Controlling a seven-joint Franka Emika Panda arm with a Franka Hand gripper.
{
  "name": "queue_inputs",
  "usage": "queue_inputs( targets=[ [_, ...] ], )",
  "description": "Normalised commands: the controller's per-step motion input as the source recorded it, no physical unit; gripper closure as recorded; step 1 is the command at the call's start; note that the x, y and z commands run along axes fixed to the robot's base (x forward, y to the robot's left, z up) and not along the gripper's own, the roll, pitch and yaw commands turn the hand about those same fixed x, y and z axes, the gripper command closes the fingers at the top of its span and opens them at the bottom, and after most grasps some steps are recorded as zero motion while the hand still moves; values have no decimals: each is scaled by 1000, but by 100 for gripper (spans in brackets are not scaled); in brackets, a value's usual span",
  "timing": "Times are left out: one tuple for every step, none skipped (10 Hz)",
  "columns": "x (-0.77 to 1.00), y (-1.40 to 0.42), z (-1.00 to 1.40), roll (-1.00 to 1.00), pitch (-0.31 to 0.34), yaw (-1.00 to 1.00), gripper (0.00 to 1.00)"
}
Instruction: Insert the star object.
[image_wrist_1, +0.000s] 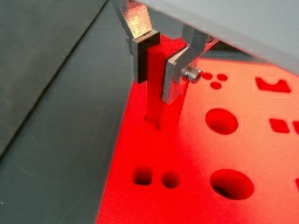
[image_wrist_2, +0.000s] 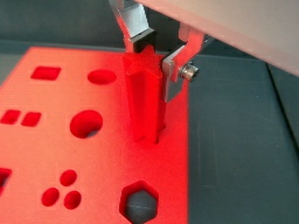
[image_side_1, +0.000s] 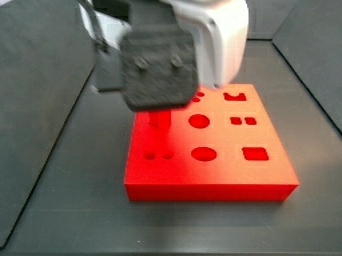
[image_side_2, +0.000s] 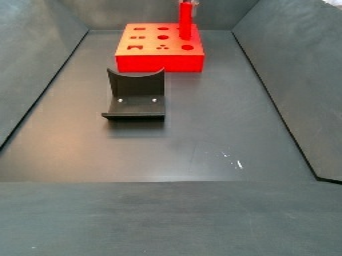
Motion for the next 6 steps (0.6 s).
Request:
queue_inputs(
  targets=[
    [346, 0, -694, -53, 254, -43, 100],
    [351, 11, -717, -63, 244, -100, 100],
    [371, 37, -774, -53, 209, -143, 100],
    [66, 29, -934, -33, 110, -189, 100],
    [0, 0, -114, 37, 44, 0, 100],
    [0, 0, 0, 0, 0, 0, 100]
  ],
)
